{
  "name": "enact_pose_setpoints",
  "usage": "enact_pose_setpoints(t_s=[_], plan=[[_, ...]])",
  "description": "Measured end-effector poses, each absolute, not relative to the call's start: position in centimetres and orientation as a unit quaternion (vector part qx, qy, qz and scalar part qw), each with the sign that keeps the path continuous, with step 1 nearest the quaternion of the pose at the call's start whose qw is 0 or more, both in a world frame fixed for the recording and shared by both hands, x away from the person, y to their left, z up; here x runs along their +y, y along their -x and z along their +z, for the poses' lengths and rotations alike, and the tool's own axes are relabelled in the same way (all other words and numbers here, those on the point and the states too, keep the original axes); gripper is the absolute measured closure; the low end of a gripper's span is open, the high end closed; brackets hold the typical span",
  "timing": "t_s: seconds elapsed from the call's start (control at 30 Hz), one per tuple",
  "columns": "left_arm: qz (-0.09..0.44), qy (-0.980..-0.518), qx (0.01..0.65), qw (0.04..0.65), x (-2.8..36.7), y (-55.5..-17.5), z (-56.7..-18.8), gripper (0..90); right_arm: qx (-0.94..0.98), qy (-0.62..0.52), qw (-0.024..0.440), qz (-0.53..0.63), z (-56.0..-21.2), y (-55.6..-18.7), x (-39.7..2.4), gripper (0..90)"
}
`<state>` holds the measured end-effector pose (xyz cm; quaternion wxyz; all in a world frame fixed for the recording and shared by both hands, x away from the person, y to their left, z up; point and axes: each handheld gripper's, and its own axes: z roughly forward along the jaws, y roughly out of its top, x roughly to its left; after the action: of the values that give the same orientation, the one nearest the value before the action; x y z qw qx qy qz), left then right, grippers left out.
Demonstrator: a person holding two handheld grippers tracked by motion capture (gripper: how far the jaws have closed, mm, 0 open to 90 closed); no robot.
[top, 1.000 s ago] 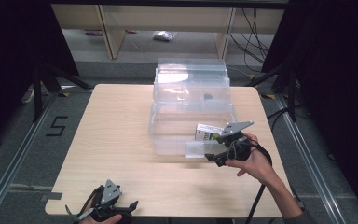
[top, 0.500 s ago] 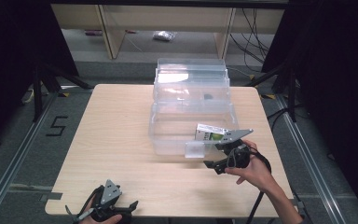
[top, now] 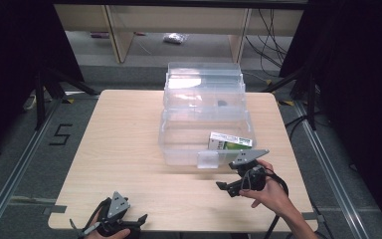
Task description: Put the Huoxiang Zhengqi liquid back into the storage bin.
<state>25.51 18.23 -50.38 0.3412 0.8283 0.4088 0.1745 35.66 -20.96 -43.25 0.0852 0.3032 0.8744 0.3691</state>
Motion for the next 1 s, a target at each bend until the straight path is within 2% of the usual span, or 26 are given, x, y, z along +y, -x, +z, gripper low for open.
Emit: enact_pose_setpoints(t_s=[0.17, 0.23, 0.27, 1.0], plan=[[0.177, -0.818, 0.418, 0.353, 18.0, -25.5, -50.5, 15.0, 0.876, -0.301, 0.085, 0.368, -43.8, -35.1, -21.2, 18.9], [0.178, -0.832, 0.401, 0.34, 18.3, -25.6, -50.4, 15.0, 0.88, -0.292, 0.084, 0.366, -44.0, -34.9, -21.4, 18.9], [0.176, -0.82, 0.416, 0.351, 18.0, -25.5, -50.5, 15.0, 0.878, -0.298, 0.085, 0.365, -44.2, -34.7, -21.4, 18.9], [0.174, -0.828, 0.406, 0.345, 18.1, -25.5, -50.5, 15.0, 0.873, -0.325, 0.071, 0.358, -46.5, -32.6, -22.7, 18.7]])
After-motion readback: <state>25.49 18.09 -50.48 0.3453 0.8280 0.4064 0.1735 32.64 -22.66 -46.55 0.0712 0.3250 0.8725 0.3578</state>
